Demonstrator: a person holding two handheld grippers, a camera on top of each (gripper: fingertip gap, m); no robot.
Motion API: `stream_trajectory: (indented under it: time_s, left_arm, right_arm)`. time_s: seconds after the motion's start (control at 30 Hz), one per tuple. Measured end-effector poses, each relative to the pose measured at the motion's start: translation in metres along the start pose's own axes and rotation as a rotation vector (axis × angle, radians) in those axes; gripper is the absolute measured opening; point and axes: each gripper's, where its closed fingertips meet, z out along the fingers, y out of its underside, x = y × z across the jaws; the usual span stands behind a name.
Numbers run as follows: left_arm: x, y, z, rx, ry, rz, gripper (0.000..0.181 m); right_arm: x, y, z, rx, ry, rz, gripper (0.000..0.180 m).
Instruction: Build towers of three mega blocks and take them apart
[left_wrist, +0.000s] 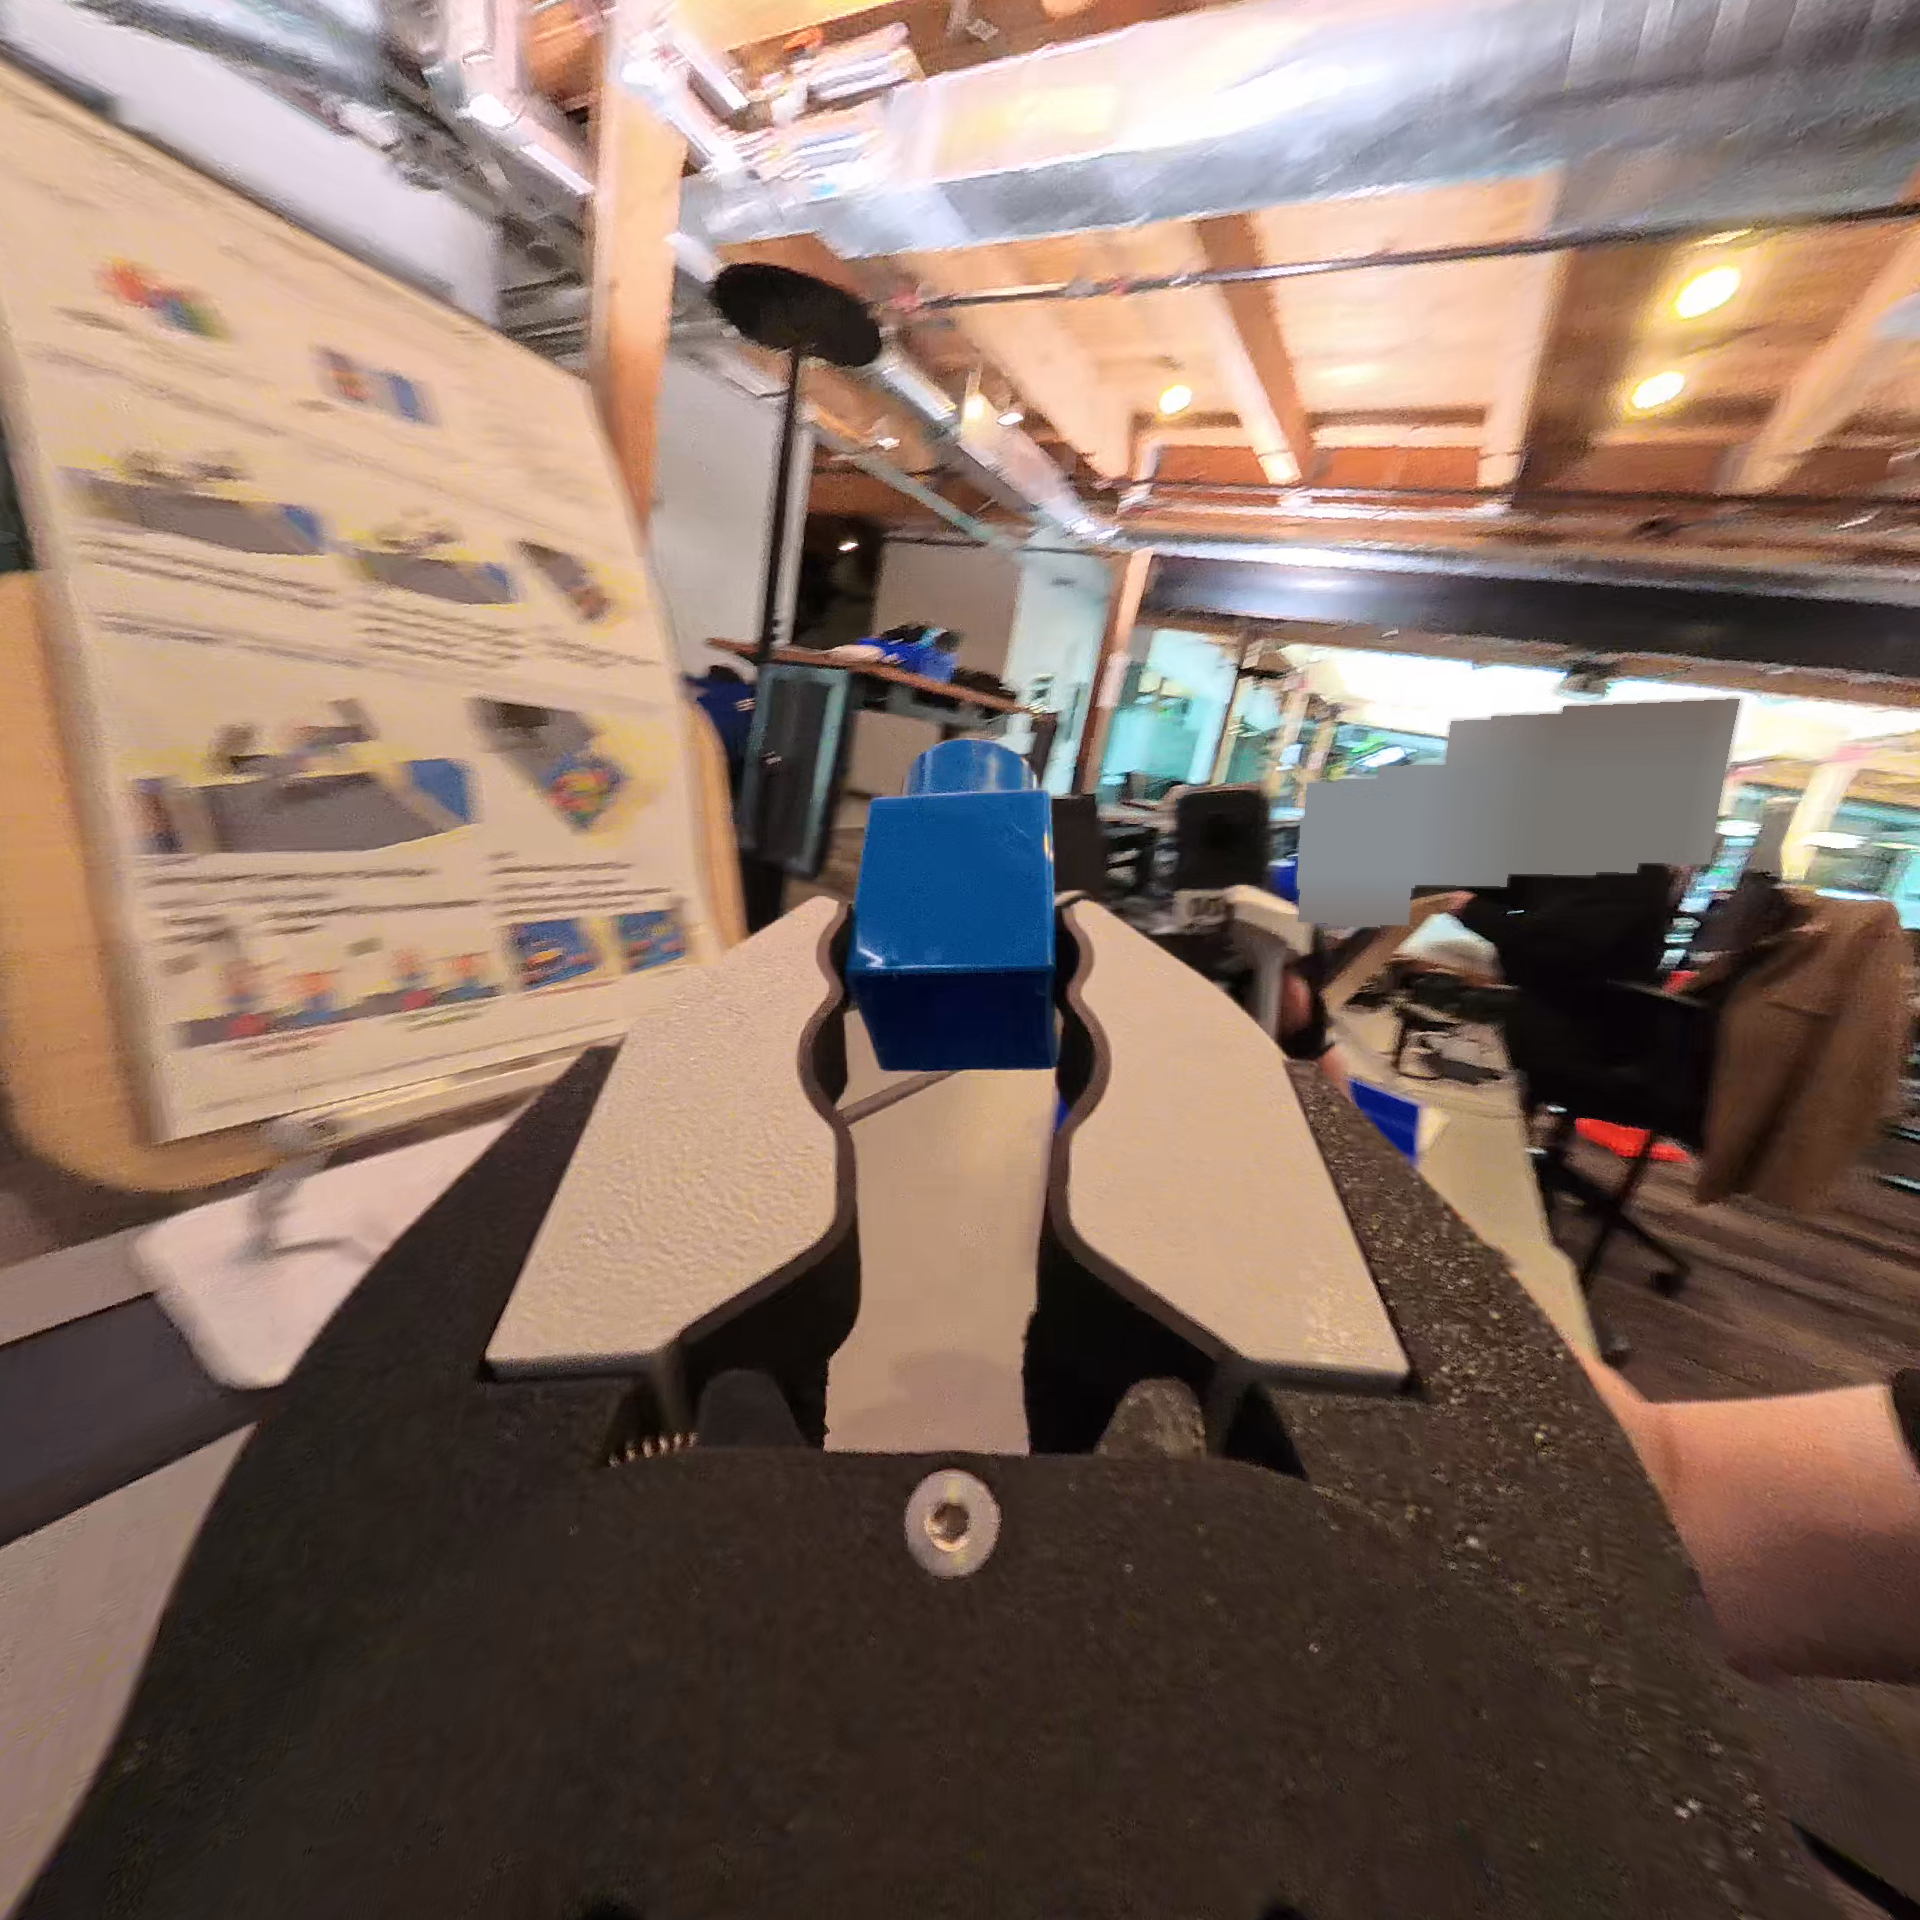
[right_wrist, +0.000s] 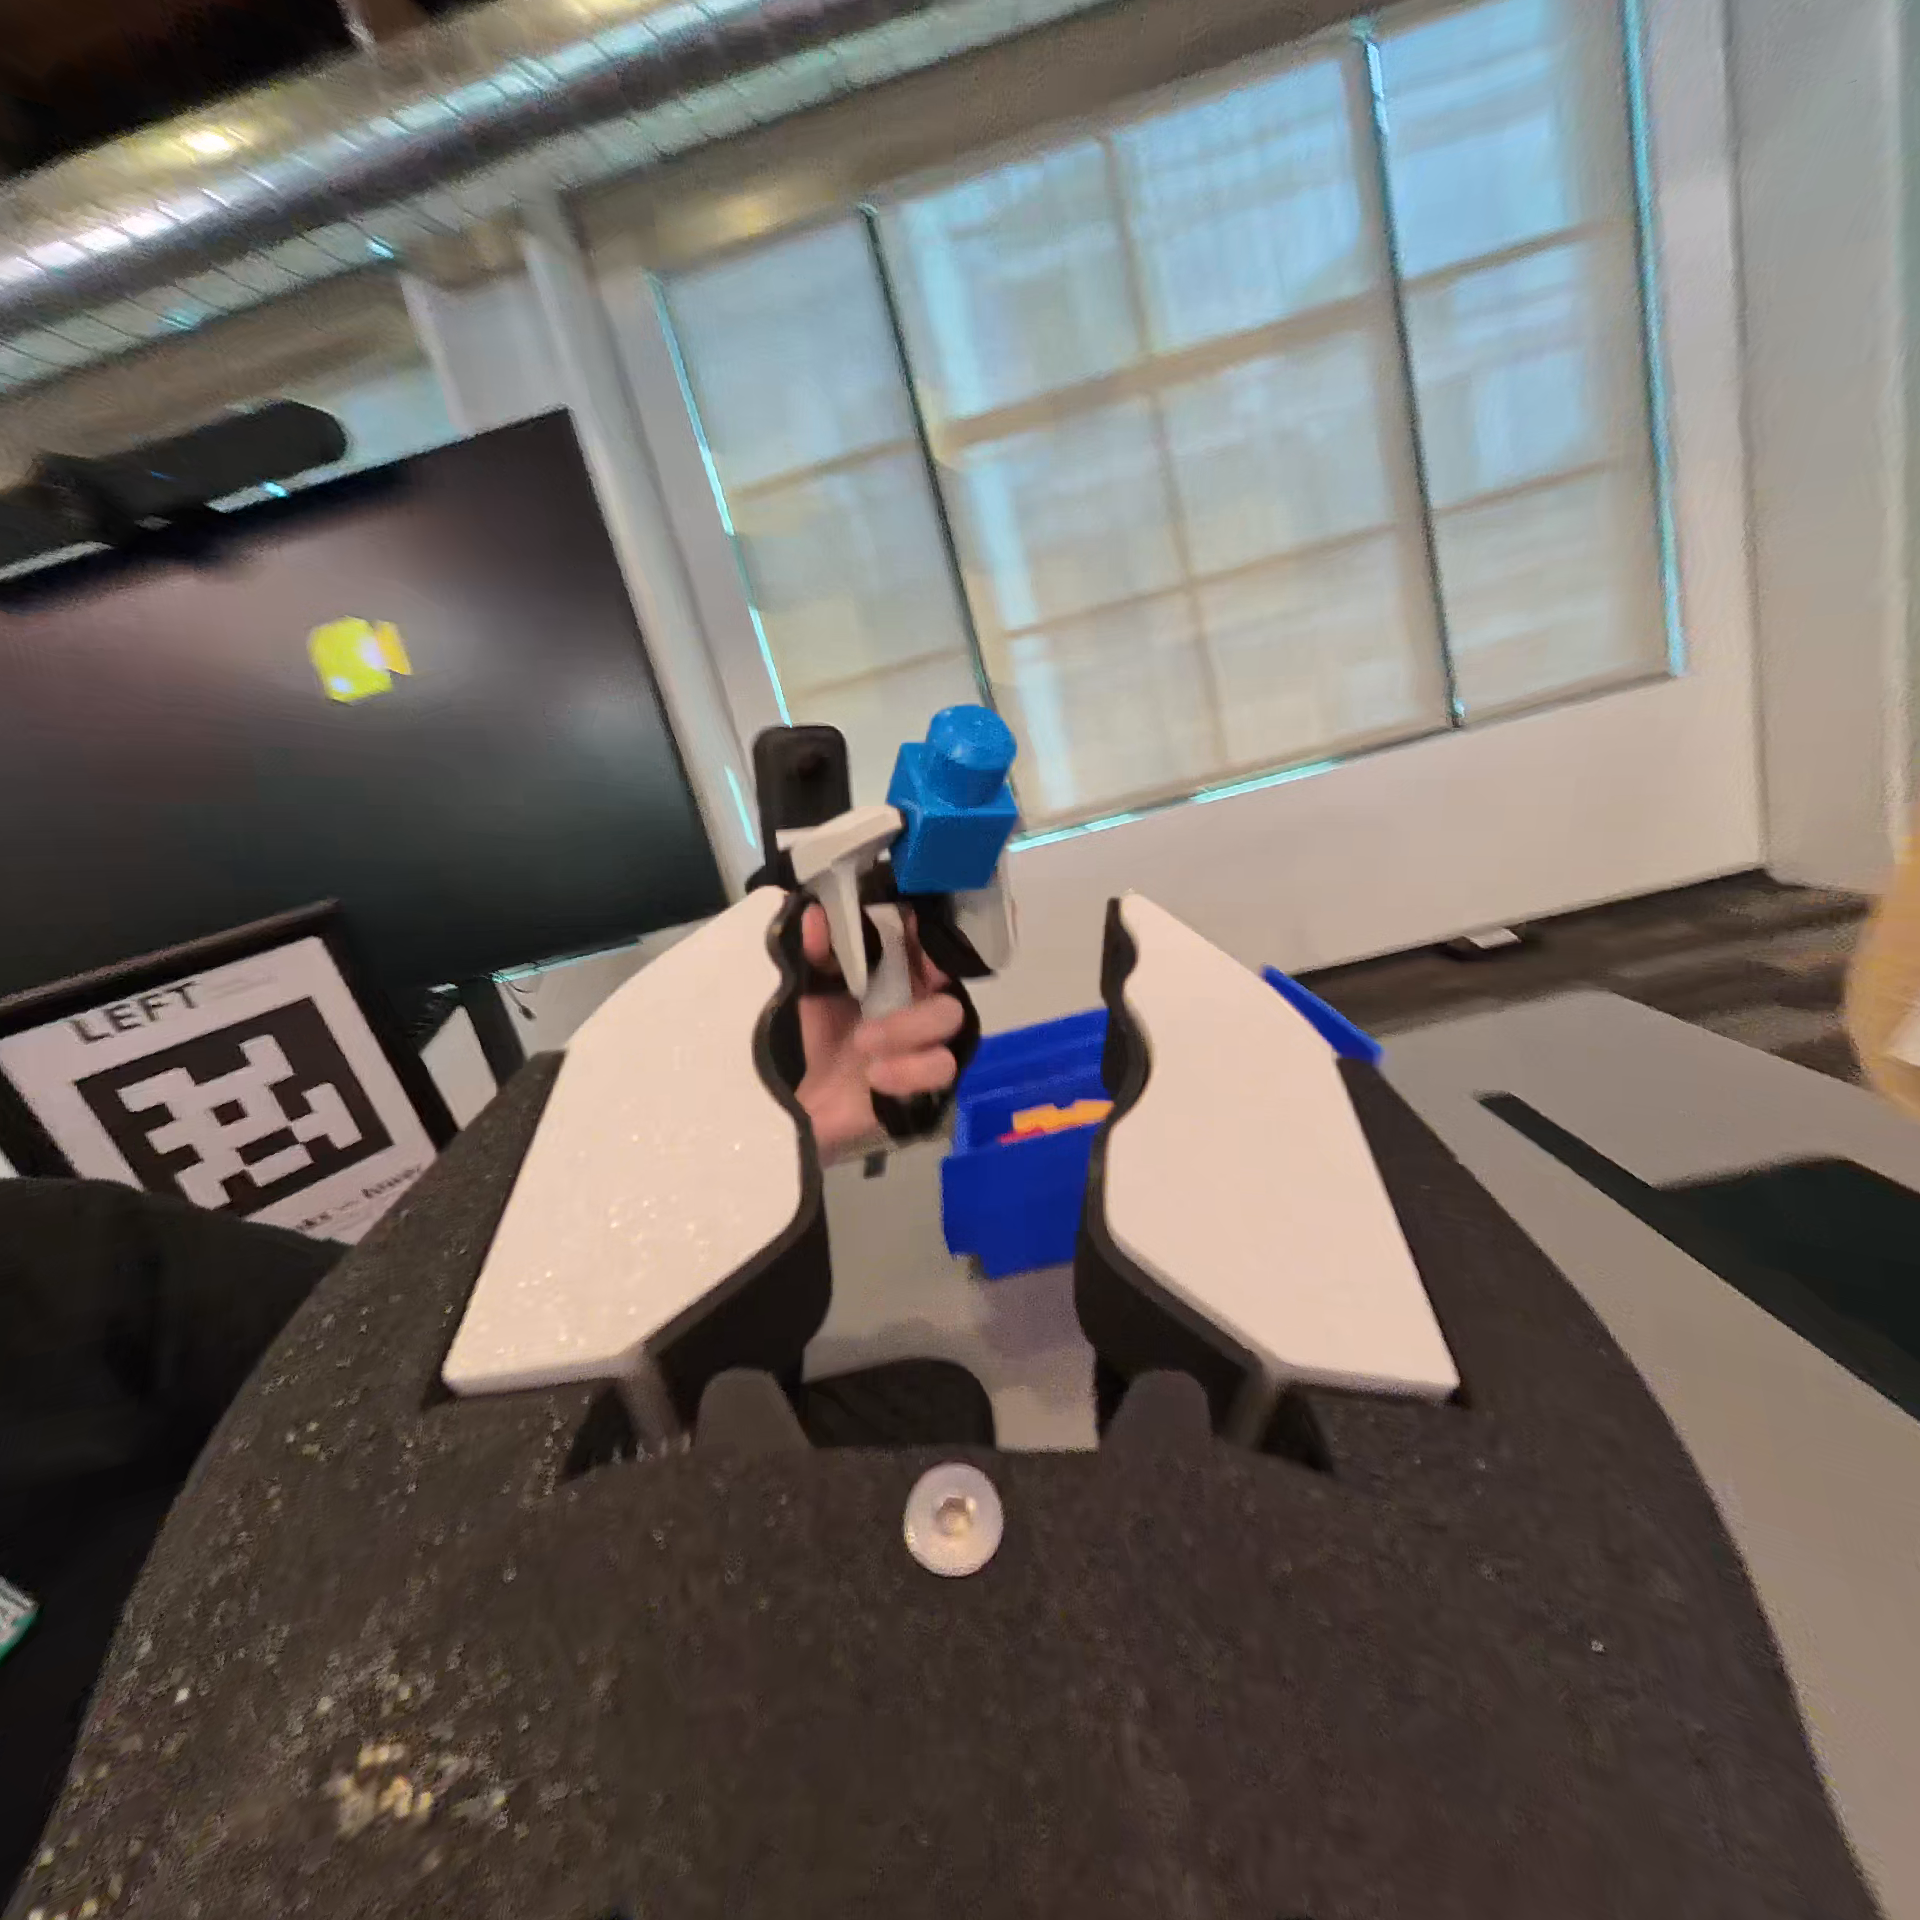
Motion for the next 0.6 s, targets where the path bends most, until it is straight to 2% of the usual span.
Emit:
stream_trajectory:
  time_s: [0.13, 0.23, 0.33, 0.5, 0.57, 0.6]
  left_arm:
    - [0.042, 0.018, 0.029, 0.018, 0.114, -0.038, 0.036]
    - [0.059, 0.024, 0.040, 0.028, 0.170, -0.059, 0.037]
    - [0.068, 0.029, 0.045, 0.024, 0.192, -0.066, 0.037]
    - [0.071, 0.035, 0.049, 0.021, 0.194, -0.061, 0.037]
    - [0.069, 0.036, 0.049, 0.028, 0.186, -0.055, 0.037]
    - [0.069, 0.037, 0.048, 0.026, 0.184, -0.060, 0.037]
  right_arm:
    - [-0.016, 0.000, 0.016, 0.086, -0.031, -0.013, 0.058]
    - [-0.019, 0.003, 0.023, 0.101, -0.011, -0.022, 0.066]
    - [-0.025, 0.002, 0.027, 0.134, -0.045, 0.023, 0.066]
    - [-0.027, 0.009, 0.032, 0.120, -0.068, 0.074, 0.056]
    - [-0.034, 0.010, 0.032, 0.111, -0.135, 0.073, 0.035]
    - [-0.034, 0.011, 0.032, 0.102, -0.136, 0.074, 0.035]
